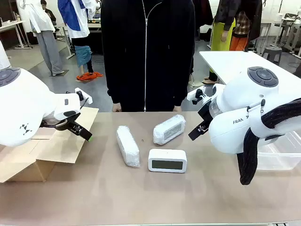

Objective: Separate and place wrapped and unwrapped clocks.
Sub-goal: Pick up the Digital clock indicated by the person.

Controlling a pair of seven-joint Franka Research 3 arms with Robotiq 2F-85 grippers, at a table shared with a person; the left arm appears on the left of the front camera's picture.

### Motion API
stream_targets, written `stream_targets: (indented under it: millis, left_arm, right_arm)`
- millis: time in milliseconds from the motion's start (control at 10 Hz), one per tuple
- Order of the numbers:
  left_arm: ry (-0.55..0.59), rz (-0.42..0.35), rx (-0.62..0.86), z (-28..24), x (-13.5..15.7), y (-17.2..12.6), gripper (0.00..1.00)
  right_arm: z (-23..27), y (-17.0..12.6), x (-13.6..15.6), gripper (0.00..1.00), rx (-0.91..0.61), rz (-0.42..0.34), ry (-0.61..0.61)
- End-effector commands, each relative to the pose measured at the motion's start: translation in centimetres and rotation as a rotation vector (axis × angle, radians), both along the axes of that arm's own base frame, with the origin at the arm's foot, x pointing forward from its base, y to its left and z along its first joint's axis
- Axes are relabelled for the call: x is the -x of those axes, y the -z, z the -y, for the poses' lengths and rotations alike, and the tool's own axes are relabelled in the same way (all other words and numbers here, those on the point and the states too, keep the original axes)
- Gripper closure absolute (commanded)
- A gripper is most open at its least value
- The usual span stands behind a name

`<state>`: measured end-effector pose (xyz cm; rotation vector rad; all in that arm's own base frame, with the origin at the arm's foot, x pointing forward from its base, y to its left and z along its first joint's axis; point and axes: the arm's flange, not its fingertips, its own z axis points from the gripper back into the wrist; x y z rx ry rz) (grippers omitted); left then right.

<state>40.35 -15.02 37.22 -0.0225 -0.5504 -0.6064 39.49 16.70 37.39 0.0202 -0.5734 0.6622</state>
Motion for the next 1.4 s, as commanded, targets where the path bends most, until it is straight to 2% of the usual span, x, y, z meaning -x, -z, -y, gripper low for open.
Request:
stream_targets:
  millis: [0,1100,1200,1300]
  left_arm:
    - [0.0,0.0,0.0,0.0,0.0,0.0,0.0]
    - [0.0,0.0,0.0,0.0,0.0,0.0,0.0]
    - [0.0,0.0,0.0,0.0,0.0,0.0,0.0]
    - [0.012,0.01,0.033,-0.5,0.2,-2.6,0.0]
  right_arm:
    - [0.0,0.0,0.0,0.0,0.0,0.0,0.0]
    - [0.0,0.0,0.0,0.0,0.0,0.0,0.0]
    - [0.1,-2.7,0.2,0.0,-0.029,0.014,-0.058]
    - [1.2,-5.6,0.7,0.0,-0.062,0.008,-0.1]
